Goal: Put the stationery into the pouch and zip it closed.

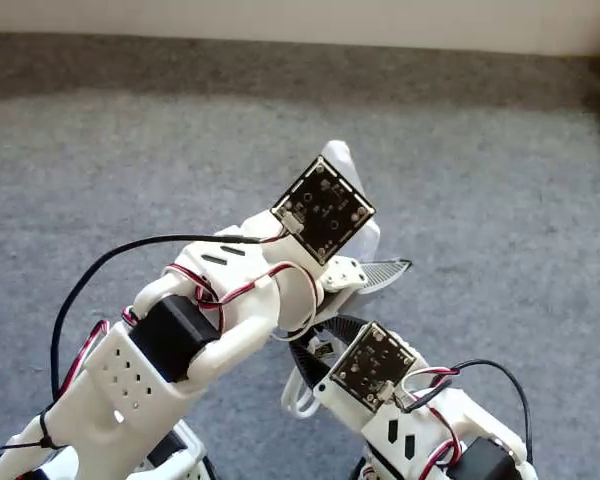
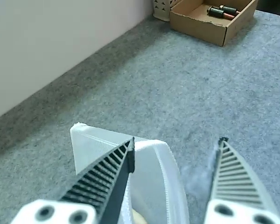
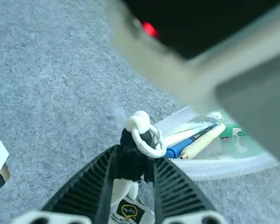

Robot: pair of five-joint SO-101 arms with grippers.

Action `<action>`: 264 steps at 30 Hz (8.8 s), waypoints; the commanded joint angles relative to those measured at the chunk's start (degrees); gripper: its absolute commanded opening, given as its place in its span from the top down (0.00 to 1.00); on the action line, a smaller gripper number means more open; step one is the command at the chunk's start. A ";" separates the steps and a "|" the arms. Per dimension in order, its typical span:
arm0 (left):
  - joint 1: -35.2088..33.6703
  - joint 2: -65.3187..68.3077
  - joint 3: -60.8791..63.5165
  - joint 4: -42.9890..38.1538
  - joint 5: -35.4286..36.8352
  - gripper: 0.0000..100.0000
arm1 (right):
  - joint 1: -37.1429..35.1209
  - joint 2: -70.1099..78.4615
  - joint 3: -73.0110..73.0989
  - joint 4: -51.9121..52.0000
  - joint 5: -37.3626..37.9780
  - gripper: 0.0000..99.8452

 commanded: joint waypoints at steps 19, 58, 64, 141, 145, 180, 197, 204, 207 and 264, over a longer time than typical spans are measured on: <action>-3.56 0.22 -6.55 2.99 0.79 0.73 | 0.92 -0.84 -0.48 -0.13 -0.35 0.99; -18.77 -13.23 -9.19 28.22 -26.29 0.75 | 13.05 -0.84 -1.01 -0.40 -0.62 0.99; -15.08 -21.23 6.81 22.51 -26.99 0.73 | 14.99 -0.84 -1.10 -0.48 -0.62 0.99; -2.42 -25.80 49.45 -27.78 -19.52 1.00 | 14.90 -0.84 -3.12 -0.40 -2.90 0.99; -2.59 -25.80 49.54 -27.78 -19.34 0.99 | 14.99 -0.84 -3.12 -0.40 -2.90 0.99; -5.58 -25.89 45.76 -21.10 -19.43 0.99 | 40.48 -0.84 -2.59 -11.03 -2.64 0.99; -6.64 -25.89 45.76 -21.10 -18.55 0.86 | 40.40 -0.84 -2.51 -11.21 -2.55 0.99; -6.73 -25.89 45.49 -21.10 -17.49 0.92 | 34.59 -0.84 -3.03 -4.88 -2.90 0.99; -6.73 -25.89 45.49 -21.10 -17.49 0.97 | 30.81 -0.84 -3.12 -2.59 -2.99 0.96; -13.85 -25.80 42.07 -20.92 -9.32 0.99 | 15.87 -0.84 18.07 -30.73 -14.86 0.92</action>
